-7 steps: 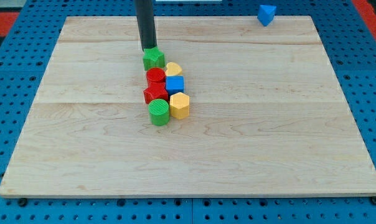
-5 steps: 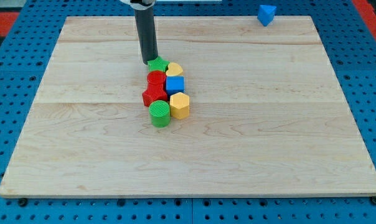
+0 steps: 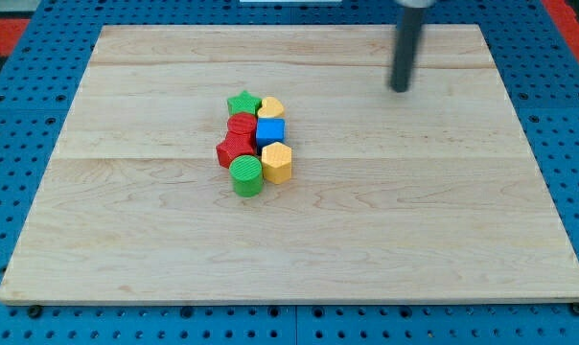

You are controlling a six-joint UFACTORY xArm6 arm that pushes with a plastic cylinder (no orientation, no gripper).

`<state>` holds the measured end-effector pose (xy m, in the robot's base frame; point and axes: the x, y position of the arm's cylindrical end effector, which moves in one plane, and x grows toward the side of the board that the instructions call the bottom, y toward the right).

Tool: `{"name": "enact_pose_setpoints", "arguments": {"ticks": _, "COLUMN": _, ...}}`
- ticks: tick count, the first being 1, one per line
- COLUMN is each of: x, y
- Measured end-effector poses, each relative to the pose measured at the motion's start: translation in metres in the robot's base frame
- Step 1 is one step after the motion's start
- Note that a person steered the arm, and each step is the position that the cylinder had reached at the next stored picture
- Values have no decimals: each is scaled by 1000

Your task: Move your arm to top right

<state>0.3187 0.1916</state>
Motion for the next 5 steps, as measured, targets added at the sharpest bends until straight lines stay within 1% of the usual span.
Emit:
{"name": "enact_pose_setpoints", "arguments": {"ticks": 1, "x": -46, "y": 79}}
{"name": "enact_pose_setpoints", "arguments": {"ticks": 2, "x": -125, "y": 99}}
{"name": "enact_pose_setpoints", "arguments": {"ticks": 3, "x": -128, "y": 98}}
{"name": "enact_pose_setpoints", "arguments": {"ticks": 4, "x": -127, "y": 37}}
{"name": "enact_pose_setpoints", "arguments": {"ticks": 5, "x": -127, "y": -52}}
